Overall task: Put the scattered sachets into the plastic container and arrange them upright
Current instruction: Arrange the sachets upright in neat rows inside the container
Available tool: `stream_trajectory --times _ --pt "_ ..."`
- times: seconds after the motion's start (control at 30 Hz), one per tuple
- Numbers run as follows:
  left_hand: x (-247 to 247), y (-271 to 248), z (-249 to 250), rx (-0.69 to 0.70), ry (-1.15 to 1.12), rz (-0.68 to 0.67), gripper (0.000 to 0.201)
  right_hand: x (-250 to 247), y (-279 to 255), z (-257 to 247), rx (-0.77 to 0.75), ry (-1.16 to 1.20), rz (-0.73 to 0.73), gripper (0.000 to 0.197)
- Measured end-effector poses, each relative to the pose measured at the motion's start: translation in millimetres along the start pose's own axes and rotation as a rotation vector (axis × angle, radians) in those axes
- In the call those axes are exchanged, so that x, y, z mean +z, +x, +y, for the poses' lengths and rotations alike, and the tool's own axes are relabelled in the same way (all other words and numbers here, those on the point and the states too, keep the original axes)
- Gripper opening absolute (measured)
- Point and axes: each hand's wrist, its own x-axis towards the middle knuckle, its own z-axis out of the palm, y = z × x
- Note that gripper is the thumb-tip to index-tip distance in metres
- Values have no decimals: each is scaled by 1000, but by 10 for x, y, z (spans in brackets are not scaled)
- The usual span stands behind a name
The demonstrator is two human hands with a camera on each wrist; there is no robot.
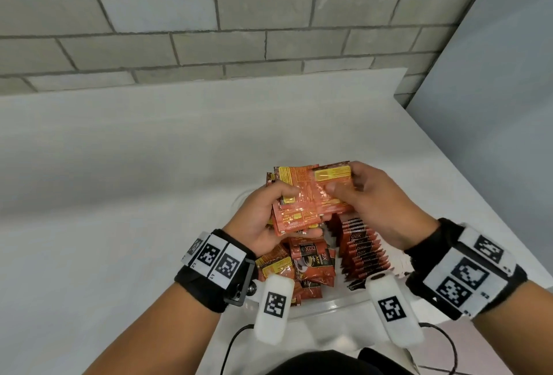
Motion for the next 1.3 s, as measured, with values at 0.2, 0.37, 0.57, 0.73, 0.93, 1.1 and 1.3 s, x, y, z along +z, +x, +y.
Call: stream_trajectory --times 0.2,0.37,0.57,0.73,0.93,1.1,1.3 --pt "-8 16 -32 -41 167 -101 20 -238 57 -192 -178 -94 -148 14" --pt "-11 45 -12 -34 261 -75 24 -290 151 -134 -214 -472 -214 28" --pt "-10 67 -33 -66 277 -73 22 -295 150 -110 -189 -407 -290 36" --pt "6 93 -20 -73 144 -81 34 -356 181 -58 -113 -302 -230 19" --pt "-23 156 11 -50 75 20 38 -393 194 79 -3 -108 -109 13" --pt "13 167 -28 21 196 38 38 -283 180 144 201 298 -108 15" --pt "3 188 -49 32 270 92 30 -220 130 167 255 261 -182 19"
